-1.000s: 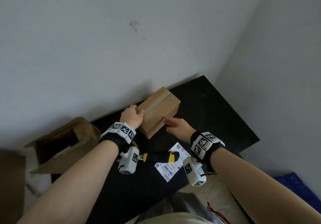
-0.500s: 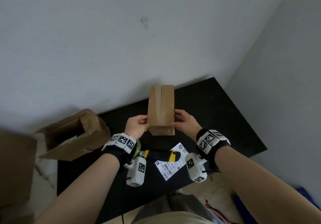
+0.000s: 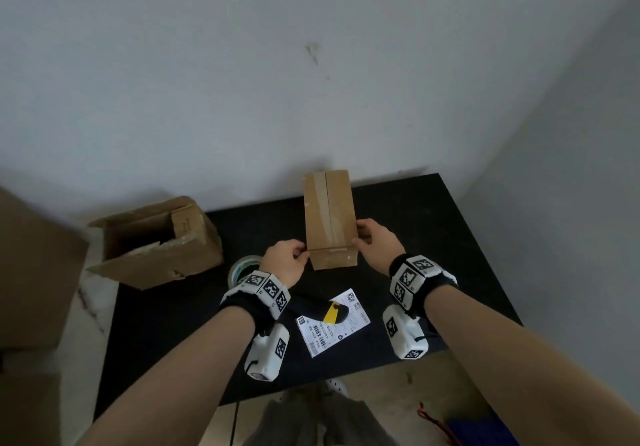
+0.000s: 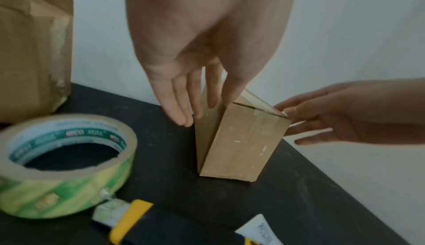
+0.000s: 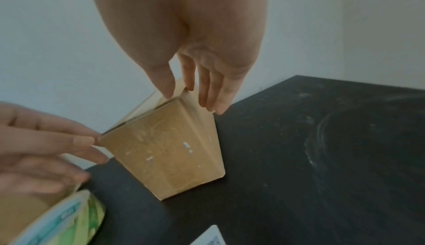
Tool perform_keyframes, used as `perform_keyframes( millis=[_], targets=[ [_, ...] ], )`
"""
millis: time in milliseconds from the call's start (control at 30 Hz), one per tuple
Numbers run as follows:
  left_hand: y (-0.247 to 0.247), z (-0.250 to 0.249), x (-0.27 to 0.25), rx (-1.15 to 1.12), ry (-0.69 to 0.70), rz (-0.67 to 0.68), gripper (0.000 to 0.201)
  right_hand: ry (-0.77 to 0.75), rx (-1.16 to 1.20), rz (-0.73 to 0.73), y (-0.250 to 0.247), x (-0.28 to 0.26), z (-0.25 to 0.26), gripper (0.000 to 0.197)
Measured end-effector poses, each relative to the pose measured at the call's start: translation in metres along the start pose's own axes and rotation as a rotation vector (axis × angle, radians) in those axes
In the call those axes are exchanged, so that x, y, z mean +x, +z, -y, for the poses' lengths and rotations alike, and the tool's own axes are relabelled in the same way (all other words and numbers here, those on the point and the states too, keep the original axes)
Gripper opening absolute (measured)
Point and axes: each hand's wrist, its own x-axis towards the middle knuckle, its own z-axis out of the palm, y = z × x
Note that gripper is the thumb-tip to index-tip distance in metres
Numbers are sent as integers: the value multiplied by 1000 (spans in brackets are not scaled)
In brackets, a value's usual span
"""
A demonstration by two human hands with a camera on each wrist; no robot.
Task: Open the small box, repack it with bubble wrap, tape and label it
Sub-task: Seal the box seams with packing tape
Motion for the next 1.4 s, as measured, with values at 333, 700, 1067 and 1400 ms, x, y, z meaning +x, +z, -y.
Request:
perform_keyframes(
  millis=[333,700,1067,1400],
  targets=[
    [-26,50,-37,534,99,-4,27,-329,-449,-309,28,-46,2,24],
    [-18,128,-65,495,133,147,52,-352,-578,-46,119,-72,8,34],
    [7,144,-37,563,216,73,52,-204,-527,78,160,-65,3,36],
    [-3,163,-49,370,256,-72,22,-186,-509,107,161,-57,2,38]
  ],
)
